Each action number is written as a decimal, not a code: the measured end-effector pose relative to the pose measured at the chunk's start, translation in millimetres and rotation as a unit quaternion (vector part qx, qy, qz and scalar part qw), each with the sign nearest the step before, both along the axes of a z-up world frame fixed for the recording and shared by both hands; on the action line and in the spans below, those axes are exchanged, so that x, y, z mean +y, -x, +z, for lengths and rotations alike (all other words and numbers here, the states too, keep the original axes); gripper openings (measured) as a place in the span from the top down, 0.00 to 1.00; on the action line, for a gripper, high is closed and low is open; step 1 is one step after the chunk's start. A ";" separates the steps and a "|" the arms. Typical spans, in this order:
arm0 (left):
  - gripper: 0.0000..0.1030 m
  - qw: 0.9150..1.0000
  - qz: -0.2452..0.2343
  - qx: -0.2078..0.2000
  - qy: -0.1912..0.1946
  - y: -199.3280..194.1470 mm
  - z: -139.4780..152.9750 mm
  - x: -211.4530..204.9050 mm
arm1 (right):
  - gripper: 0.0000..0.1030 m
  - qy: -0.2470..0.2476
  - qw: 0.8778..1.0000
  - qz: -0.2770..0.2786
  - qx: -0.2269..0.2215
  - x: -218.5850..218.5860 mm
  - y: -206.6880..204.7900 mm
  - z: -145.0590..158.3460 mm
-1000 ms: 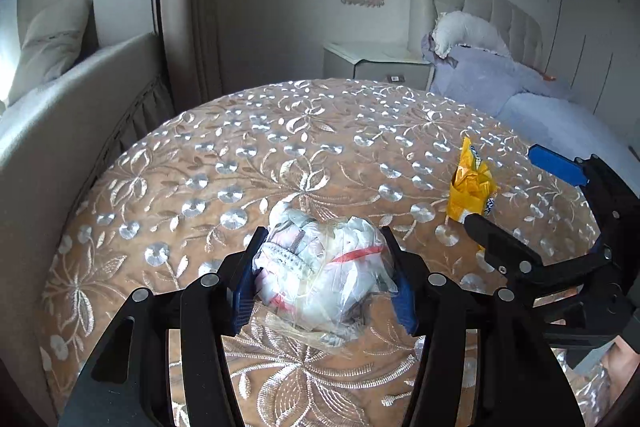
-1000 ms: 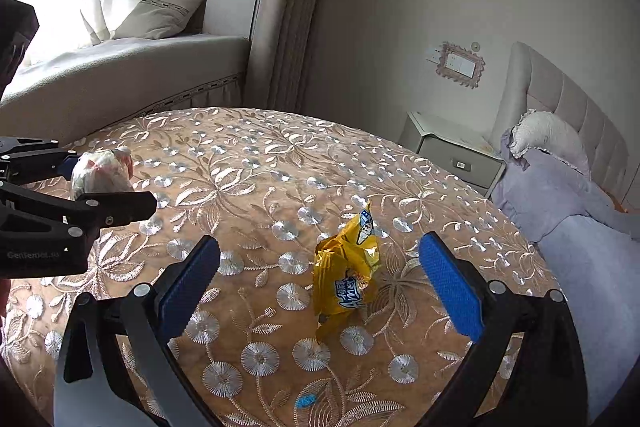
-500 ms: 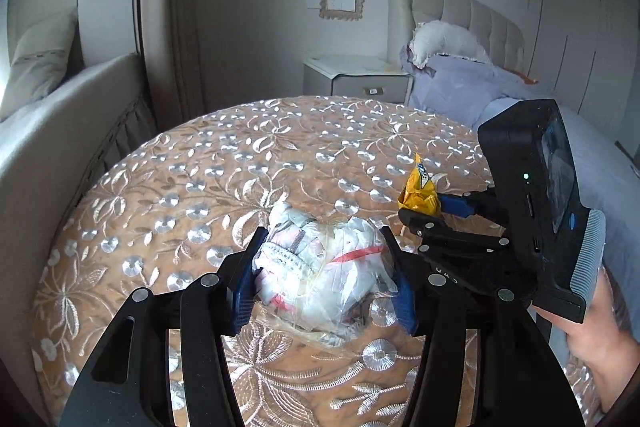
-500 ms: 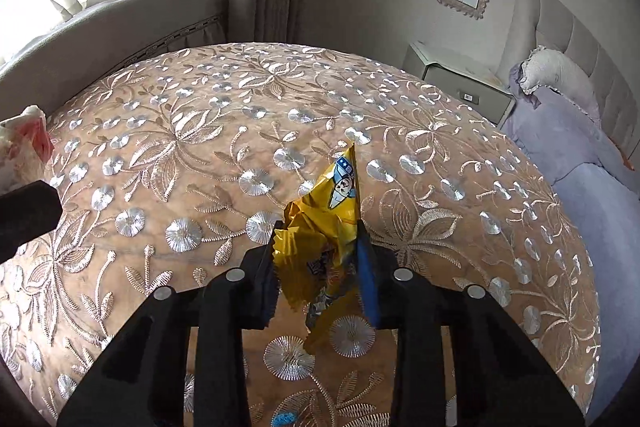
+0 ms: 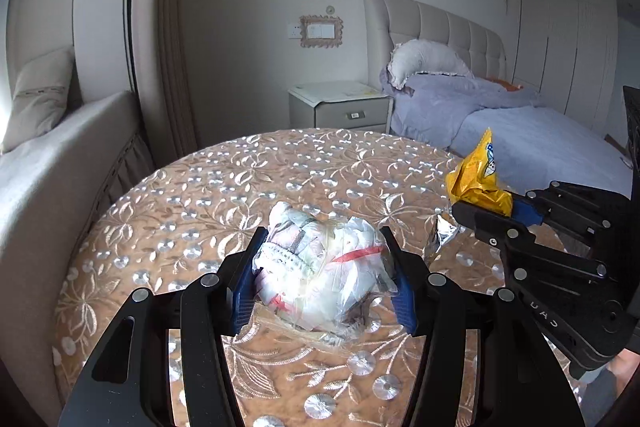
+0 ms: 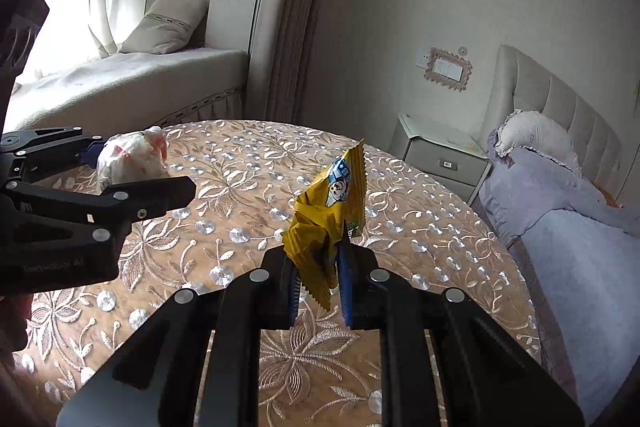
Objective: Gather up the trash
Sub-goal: 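Carry the tissue bundle and yellow wrapper over the white bin, then open left tool over the bin while right tool releases the yellow wrapper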
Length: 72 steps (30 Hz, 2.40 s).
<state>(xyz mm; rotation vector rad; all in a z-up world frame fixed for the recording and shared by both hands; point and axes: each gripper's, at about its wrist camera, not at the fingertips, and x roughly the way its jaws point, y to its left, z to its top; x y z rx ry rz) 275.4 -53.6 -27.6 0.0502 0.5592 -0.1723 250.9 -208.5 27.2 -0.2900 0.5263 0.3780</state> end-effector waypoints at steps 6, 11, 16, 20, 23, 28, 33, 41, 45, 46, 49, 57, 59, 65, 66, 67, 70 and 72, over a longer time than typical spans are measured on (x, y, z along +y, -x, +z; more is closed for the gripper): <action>0.47 0.999 -0.041 -0.021 0.001 42.3 15.3 -40.5 | 0.84 -0.027 0.999 -0.022 -0.025 -46.4 72.4 26.5; 0.47 0.996 -0.085 -0.032 0.007 81.7 18.9 -78.5 | 0.84 -0.035 0.997 -0.060 -0.033 -82.4 123.7 32.9; 0.47 0.990 -0.137 -0.041 0.000 121.6 15.7 -122.9 | 0.84 -0.045 0.993 -0.103 -0.038 -118.8 170.3 31.0; 0.47 0.983 -0.180 -0.037 0.005 148.3 7.2 -160.9 | 0.84 -0.047 0.989 -0.133 -0.044 -143.7 207.7 27.2; 0.47 0.976 -0.213 -0.036 0.006 166.5 1.1 -192.3 | 0.83 -0.041 0.985 -0.162 -0.047 -163.3 233.7 22.8; 0.47 0.963 -0.265 -0.034 0.019 194.1 -13.7 -243.3 | 0.83 -0.035 0.974 -0.217 -0.048 -203.6 274.7 10.3; 0.47 0.950 -0.311 -0.027 0.018 216.8 -35.5 -291.6 | 0.83 -0.036 0.962 -0.268 -0.045 -241.6 307.8 -7.0; 0.47 0.929 -0.370 0.016 0.012 226.6 -87.4 -363.0 | 0.83 -0.027 0.946 -0.322 -0.021 -287.3 329.0 -46.3; 0.45 0.921 -0.385 0.053 0.006 224.4 -120.7 -394.3 | 0.83 -0.034 0.939 -0.341 -0.006 -311.8 326.6 -64.0; 0.44 0.921 -0.385 0.062 -0.002 223.0 -130.2 -402.5 | 0.83 -0.034 0.938 -0.345 -0.001 -317.1 325.3 -68.1; 0.39 0.916 -0.390 0.098 -0.016 213.6 -161.1 -426.7 | 0.83 -0.037 0.934 -0.355 0.011 -332.9 317.2 -80.0; 0.04 0.914 -0.380 0.134 -0.056 201.7 -201.9 -453.6 | 0.81 -0.060 0.927 -0.367 0.046 -367.2 306.2 -111.4; 0.04 0.915 -0.375 0.134 -0.068 200.8 -204.1 -455.9 | 0.81 -0.062 0.927 -0.367 0.053 -371.9 301.8 -119.0; 0.04 0.931 -0.347 0.086 -0.069 197.5 -179.4 -441.1 | 0.81 -0.072 0.927 -0.364 0.050 -382.6 294.3 -124.3; 0.04 0.935 -0.339 0.074 -0.069 196.9 -173.3 -437.3 | 0.81 -0.073 0.928 -0.362 0.055 -385.0 292.0 -127.5; 0.04 0.938 -0.335 0.063 -0.065 196.0 -167.2 -434.6 | 0.81 -0.075 0.928 -0.359 0.059 -385.9 288.6 -131.9; 0.04 0.947 -0.314 0.035 -0.055 196.0 -150.4 -421.1 | 0.81 -0.080 0.931 -0.347 0.087 -384.3 276.8 -152.6; 0.04 0.951 -0.304 0.026 -0.045 193.4 -141.6 -412.9 | 0.74 -0.079 0.932 -0.337 0.111 -380.6 266.5 -170.8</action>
